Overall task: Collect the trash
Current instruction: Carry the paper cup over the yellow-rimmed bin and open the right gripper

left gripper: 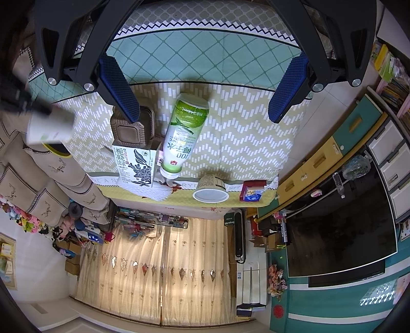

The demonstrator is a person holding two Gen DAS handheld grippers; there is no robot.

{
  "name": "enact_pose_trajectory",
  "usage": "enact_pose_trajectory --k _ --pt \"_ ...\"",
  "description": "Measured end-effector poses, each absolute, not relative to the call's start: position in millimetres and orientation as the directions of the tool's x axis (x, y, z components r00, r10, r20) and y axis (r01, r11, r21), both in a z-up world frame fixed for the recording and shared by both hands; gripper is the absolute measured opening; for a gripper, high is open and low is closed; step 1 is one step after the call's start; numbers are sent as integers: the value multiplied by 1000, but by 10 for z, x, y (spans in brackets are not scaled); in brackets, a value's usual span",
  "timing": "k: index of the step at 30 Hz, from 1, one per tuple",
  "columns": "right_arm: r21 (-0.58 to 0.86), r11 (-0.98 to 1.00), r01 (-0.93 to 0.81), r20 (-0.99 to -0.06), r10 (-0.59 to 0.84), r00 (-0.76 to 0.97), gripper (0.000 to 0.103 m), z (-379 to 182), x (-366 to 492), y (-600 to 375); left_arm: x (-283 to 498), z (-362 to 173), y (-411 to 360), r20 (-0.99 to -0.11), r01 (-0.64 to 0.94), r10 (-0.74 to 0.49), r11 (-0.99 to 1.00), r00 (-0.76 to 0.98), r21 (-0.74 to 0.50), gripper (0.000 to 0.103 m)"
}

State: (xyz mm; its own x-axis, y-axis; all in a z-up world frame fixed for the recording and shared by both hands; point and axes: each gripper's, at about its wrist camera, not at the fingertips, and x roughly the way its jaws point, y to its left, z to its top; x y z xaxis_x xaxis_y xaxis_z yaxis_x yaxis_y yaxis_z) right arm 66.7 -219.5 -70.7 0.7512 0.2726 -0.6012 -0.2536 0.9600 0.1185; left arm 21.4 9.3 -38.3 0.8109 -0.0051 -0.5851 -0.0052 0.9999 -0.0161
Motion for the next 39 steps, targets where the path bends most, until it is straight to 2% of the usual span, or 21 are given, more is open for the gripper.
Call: enact_pose_trajectory --k 7,11,19,22,24,26,30,36,39 --pt "-3 993 114 -616 -91 782 3 -728 1203 -3269 275 -442 12 -605 13 -25 1000 796 -24 99" --pt "-20 974 227 -684 -179 707 3 -965 1680 -3821 306 -475 -44 -611 30 -38 999 791 -23 99" --pt "0 953 303 -789 -186 585 3 -1453 2289 -4380 396 -518 -209 -623 70 -62 997 779 -11 99" --pt "-5 945 328 -800 -201 566 13 -1520 2385 -4458 437 -548 -266 -635 86 -73 996 769 -11 99" --pt "-1 940 340 -798 -206 567 27 -1530 2385 -4487 463 -570 -311 -641 97 -83 995 763 -13 99" --pt "0 938 346 -788 -212 577 31 -1500 2304 -4454 482 -587 -345 -646 108 -93 994 758 -16 99" --pt "32 943 331 -775 -185 604 35 -1414 2172 -4337 532 -638 -454 -659 140 -117 990 743 -18 99" --pt "82 956 282 -709 -143 691 43 -1230 1749 -4029 645 -700 -609 -679 178 -145 984 720 -21 99" --pt "101 959 264 -689 -124 714 43 -1197 1570 -3909 723 -727 -673 -681 191 -157 981 715 -26 99"
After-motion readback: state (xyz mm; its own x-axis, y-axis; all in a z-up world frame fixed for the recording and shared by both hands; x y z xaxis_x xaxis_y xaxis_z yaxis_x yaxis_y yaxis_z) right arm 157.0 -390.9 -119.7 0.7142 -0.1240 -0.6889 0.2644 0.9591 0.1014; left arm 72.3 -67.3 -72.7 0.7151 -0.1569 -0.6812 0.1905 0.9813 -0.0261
